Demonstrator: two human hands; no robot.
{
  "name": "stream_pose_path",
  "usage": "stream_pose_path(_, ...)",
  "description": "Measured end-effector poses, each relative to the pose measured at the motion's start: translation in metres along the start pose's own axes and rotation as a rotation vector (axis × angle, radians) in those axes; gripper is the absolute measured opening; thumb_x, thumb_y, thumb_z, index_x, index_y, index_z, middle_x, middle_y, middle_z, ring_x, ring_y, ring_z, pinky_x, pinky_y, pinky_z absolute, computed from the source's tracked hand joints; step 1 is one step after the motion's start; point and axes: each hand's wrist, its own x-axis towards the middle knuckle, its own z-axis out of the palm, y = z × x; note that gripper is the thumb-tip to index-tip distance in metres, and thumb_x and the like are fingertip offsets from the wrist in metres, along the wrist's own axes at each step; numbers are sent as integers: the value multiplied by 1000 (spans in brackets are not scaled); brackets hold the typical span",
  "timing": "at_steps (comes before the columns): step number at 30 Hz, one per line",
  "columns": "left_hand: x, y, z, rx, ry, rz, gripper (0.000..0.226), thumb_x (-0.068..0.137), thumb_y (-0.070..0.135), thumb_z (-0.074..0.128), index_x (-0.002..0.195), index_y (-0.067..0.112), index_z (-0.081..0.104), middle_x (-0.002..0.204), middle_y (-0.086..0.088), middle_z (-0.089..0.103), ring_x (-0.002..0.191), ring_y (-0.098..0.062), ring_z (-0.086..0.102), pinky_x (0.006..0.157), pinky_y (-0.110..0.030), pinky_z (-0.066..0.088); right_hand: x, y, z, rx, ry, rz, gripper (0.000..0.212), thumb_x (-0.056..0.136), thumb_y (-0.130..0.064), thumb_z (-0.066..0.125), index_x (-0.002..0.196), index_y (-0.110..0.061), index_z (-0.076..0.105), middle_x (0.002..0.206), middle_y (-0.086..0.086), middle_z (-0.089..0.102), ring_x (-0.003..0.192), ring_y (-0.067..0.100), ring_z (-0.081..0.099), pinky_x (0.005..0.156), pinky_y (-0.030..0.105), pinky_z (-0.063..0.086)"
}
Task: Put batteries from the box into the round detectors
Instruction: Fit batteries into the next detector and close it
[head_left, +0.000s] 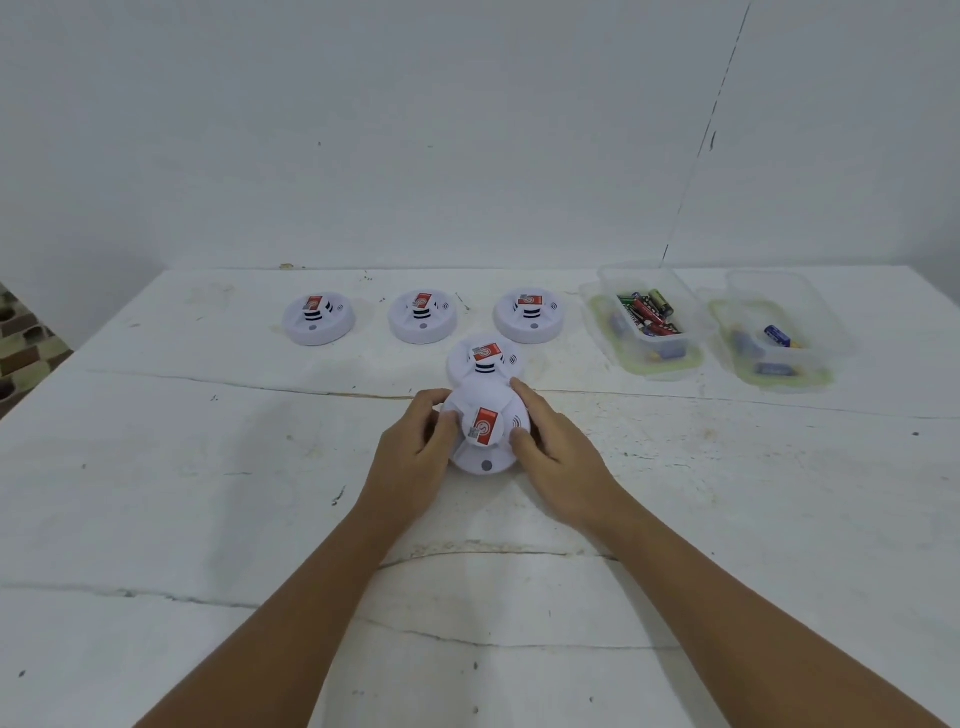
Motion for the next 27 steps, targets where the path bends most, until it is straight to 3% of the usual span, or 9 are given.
stream_pose_path(2, -3, 0, 0, 0, 0, 8, 21, 108, 23, 47, 120, 26, 64, 98, 6, 73, 90, -6, 66, 69, -10, 48, -3, 0, -1, -19, 7, 31, 56, 107, -28, 44, 159, -41, 29, 109, 0, 70, 93, 17, 64, 87, 46, 54)
stream_pose_path(5, -6, 0, 0, -1, 4, 25, 22, 108, 22, 48, 121, 25, 66, 96, 7, 73, 87, -4, 66, 69, -11, 48, -7, -1, -3, -16, -6, 19, 53, 107, -21, 45, 154, -41, 36, 116, -14, 67, 101, 10, 62, 91, 39, 52)
stream_pose_path(8, -7, 0, 0, 9, 8, 29, 22, 108, 23, 48, 121, 23, 66, 94, 8, 72, 82, 2, 64, 66, -9, 46, -5, 0, -3, -3, -26, 12, 59, 103, -18, 48, 154, -44, 36, 121, -7, 68, 103, 17, 63, 93, 48, 53)
stream_pose_path(12, -7, -1, -1, 17, 6, 31, 22, 108, 23, 47, 123, 21, 65, 96, 7, 72, 83, 3, 65, 66, -9, 47, -4, 3, 0, -13, -69, -17, 73, 91, -33, 51, 159, -45, 27, 118, -6, 69, 99, 22, 66, 86, 53, 56)
stream_pose_path(16, -6, -2, -1, 23, 9, 42, 22, 107, 22, 49, 122, 18, 64, 95, 6, 72, 81, 4, 65, 63, -9, 47, -5, 5, 3, -51, -54, -20, 87, 85, -50, 63, 159, -51, 18, 131, -25, 60, 115, 10, 61, 94, 43, 56)
stream_pose_path(27, -3, -9, -1, 21, -6, 41, 20, 106, 25, 51, 120, 23, 64, 98, 4, 73, 89, -8, 69, 67, -14, 53, -2, 13, 4, -65, -45, -63, 91, 82, -52, 67, 159, -49, 19, 134, -28, 58, 118, 5, 59, 96, 39, 56)
